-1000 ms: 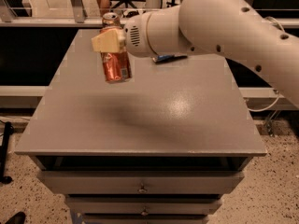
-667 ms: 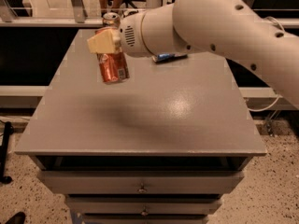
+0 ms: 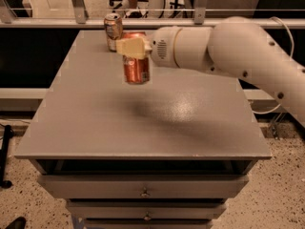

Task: Place coke can upright

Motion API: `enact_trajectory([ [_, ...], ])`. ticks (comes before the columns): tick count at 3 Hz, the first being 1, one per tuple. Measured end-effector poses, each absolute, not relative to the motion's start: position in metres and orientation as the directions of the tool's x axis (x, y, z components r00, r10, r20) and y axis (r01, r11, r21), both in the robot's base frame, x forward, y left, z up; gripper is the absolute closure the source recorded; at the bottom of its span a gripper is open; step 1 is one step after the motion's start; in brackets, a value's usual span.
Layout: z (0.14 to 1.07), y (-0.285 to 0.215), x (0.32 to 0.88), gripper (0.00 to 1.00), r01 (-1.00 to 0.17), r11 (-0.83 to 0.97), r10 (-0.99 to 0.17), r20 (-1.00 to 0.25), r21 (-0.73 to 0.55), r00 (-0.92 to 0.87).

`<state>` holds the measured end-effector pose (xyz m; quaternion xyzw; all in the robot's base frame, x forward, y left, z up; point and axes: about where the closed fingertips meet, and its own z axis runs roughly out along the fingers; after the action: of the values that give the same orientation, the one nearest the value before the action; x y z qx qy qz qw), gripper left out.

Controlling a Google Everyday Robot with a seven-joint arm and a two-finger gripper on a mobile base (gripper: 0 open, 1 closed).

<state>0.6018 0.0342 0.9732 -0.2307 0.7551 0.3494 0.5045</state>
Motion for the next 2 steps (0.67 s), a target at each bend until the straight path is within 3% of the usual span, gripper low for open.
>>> enact_trajectory([
  [1,0.961,0.034,0.598,1.0,-0.774,0.621,-0.07,-0.975,0.123,-0.211],
  [2,0.959,0.072,0.577,1.0,-0.827,0.511,-0.257,-0.96,-0.232,0.111],
])
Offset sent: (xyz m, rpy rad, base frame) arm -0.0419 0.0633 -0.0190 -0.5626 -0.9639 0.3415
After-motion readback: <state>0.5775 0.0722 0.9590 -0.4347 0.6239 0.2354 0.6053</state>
